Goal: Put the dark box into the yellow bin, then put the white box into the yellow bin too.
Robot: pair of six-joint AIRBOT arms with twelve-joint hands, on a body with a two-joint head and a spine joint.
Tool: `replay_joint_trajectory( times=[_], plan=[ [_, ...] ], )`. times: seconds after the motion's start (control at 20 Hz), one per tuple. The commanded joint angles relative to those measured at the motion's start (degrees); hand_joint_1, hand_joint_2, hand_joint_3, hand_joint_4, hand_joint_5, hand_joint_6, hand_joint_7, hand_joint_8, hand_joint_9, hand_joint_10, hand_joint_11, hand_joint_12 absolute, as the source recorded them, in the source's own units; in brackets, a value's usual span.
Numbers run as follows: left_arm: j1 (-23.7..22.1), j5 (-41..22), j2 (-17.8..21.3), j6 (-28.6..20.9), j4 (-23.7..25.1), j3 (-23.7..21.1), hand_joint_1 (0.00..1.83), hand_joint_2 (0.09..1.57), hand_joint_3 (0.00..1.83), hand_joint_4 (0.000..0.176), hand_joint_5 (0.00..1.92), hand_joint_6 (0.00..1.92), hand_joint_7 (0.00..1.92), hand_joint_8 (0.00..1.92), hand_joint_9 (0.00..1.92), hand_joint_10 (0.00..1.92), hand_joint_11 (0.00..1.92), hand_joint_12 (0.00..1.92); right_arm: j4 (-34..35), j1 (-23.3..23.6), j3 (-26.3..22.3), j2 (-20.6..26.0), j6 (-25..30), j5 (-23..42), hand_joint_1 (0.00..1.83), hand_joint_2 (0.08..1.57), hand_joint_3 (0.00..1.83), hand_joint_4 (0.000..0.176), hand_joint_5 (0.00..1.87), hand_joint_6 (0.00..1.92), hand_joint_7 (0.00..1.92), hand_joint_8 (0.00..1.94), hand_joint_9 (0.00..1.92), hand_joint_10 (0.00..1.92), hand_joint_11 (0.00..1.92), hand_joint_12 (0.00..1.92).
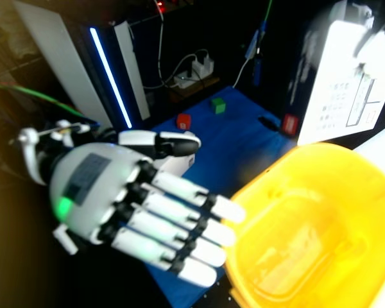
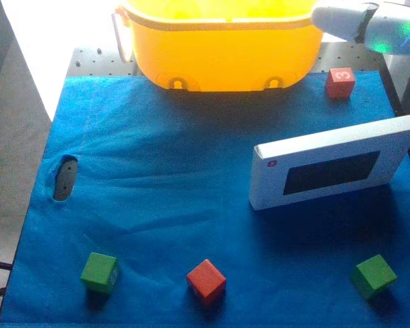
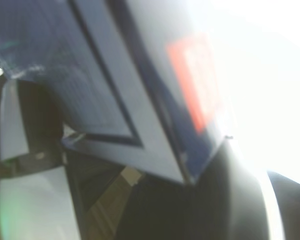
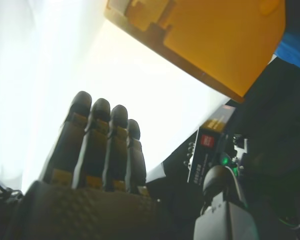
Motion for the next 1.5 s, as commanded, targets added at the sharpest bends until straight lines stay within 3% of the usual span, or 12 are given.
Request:
replay_joint_trajectory(
  times=[0.0,0.15,0.45,0.55,0.75,0.95,1.1,1.15,1.2,1.3,1.4,1.45],
  plan=[
    [-0.8,-5.3,-0.1,-0.4,-3.0,0.7,1.41,0.98,0.00,0.000,1.41,0.02,1.34,0.32,1.23,0.84,0.99,1.05,-1.0,1.3,0.7,-0.5,0.9,7.1,0.20,0.98,0.00,0.000,0.31,0.01,0.42,0.01,0.38,0.01,0.33,0.07],
    [-0.8,-5.0,-1.3,-0.3,-3.0,1.9,1.40,1.01,0.00,0.000,1.10,0.76,1.42,0.01,1.13,0.95,0.96,0.86,-2.4,2.2,0.9,-1.6,1.1,7.1,0.13,1.04,0.01,0.000,0.28,0.00,0.38,0.00,0.35,0.01,0.30,0.06],
    [-0.8,-4.8,-4.9,-0.4,-3.1,4.7,1.41,0.98,0.00,0.000,1.29,0.23,1.47,0.01,1.23,0.89,1.06,0.94,-4.2,3.1,0.9,-2.3,1.3,7.2,0.12,1.06,0.01,0.000,0.27,0.00,0.38,0.01,0.36,0.01,0.34,0.07],
    [-0.8,-5.5,-6.9,-0.4,-3.1,6.6,1.31,0.96,0.00,0.000,1.36,0.17,1.56,0.04,1.39,0.43,1.10,1.01,-4.4,3.2,0.9,-2.5,1.3,7.2,0.14,1.03,0.00,0.000,0.26,0.00,0.36,0.00,0.34,0.00,0.31,0.06],
    [-0.7,-6.5,-10.4,-0.4,-3.4,9.3,1.30,0.96,0.00,0.000,1.36,0.23,1.54,0.02,1.43,0.50,1.16,1.21,-5.1,3.8,0.9,-3.0,1.3,7.2,0.15,1.02,0.00,0.000,0.26,0.00,0.35,0.00,0.32,0.00,0.28,0.05],
    [0.8,-6.4,-12.7,-1.1,-3.6,11.8,1.31,1.00,0.01,0.000,1.38,0.01,1.27,0.74,1.33,0.79,1.08,1.32,-5.8,3.8,0.9,-3.3,1.7,7.2,0.16,1.04,0.01,0.000,0.27,0.01,0.37,0.01,0.36,0.01,0.31,0.06],
    [2.1,-6.8,-14.5,-2.6,-4.5,14.2,1.30,0.97,0.01,0.000,1.36,0.17,1.41,0.35,1.29,0.41,0.93,1.16,-6.2,3.8,0.9,-3.6,1.7,7.2,0.18,1.07,0.01,0.000,0.27,0.00,0.37,0.00,0.35,0.00,0.32,0.07],
    [2.3,-6.9,-15.4,-3.3,-4.5,15.4,1.39,0.98,0.01,0.000,1.31,0.20,1.42,0.18,1.24,0.77,0.92,1.13,-6.4,3.8,0.9,-3.7,1.7,7.2,0.18,1.07,0.01,0.000,0.26,0.00,0.36,0.00,0.35,0.00,0.33,0.07],
    [2.3,-6.9,-16.0,-3.6,-4.4,16.2,1.32,1.03,0.00,0.000,1.31,0.12,1.17,0.87,1.12,1.07,0.88,1.50,-6.6,3.8,0.9,-3.7,1.7,7.2,0.18,1.08,0.01,0.000,0.25,0.00,0.34,0.00,0.33,0.00,0.32,0.06],
    [2.3,-7.4,-17.9,-3.8,-4.6,18.4,1.30,1.03,0.00,0.000,1.35,0.04,1.16,0.95,1.07,1.33,0.91,1.72,-6.8,3.8,1.1,-4.0,1.7,7.2,0.17,1.06,0.00,0.000,0.27,0.01,0.35,0.01,0.34,0.00,0.33,0.07],
    [2.5,-7.0,-19.3,-4.8,-4.3,19.9,1.29,1.00,0.00,0.000,1.39,0.08,1.23,0.72,1.09,0.85,0.87,1.29,-7.3,3.8,1.1,-4.5,1.8,7.2,0.16,1.05,0.00,0.000,0.26,0.00,0.35,0.00,0.34,0.00,0.33,0.07],
    [2.6,-7.0,-19.5,-5.1,-4.3,20.2,1.38,1.00,0.01,0.000,1.16,0.55,1.27,0.53,1.17,0.76,0.77,0.96,-7.4,3.8,1.2,-4.5,1.8,7.2,0.16,1.05,0.00,0.000,0.26,0.00,0.35,0.00,0.35,0.00,0.33,0.07]
  ],
)
